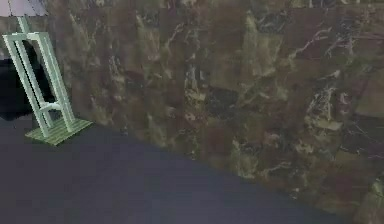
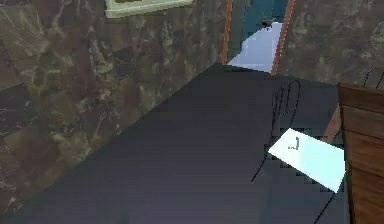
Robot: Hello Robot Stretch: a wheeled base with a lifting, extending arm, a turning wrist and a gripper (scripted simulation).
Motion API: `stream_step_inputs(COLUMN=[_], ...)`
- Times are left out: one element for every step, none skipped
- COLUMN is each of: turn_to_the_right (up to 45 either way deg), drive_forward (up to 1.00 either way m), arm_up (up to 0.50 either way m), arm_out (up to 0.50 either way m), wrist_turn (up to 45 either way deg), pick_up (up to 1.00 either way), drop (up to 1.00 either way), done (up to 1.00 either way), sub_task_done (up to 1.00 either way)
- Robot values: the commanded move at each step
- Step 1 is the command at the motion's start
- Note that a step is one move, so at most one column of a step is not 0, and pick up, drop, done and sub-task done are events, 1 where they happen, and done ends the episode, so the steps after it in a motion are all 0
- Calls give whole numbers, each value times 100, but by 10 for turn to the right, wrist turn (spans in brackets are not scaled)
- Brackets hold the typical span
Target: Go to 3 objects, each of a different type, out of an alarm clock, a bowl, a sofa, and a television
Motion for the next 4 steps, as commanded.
stream_step_inputs(turn_to_the_right=[180,0,-450,-450], drive_forward=[0,45,0,0], arm_up=[0,0,0,0], arm_out=[0,0,0,0], wrist_turn=[0,0,0,0], pick_up=[0,0,0,0], drop=[0,0,0,0], done=[0,0,0,0], sub_task_done=[0,0,0,0])
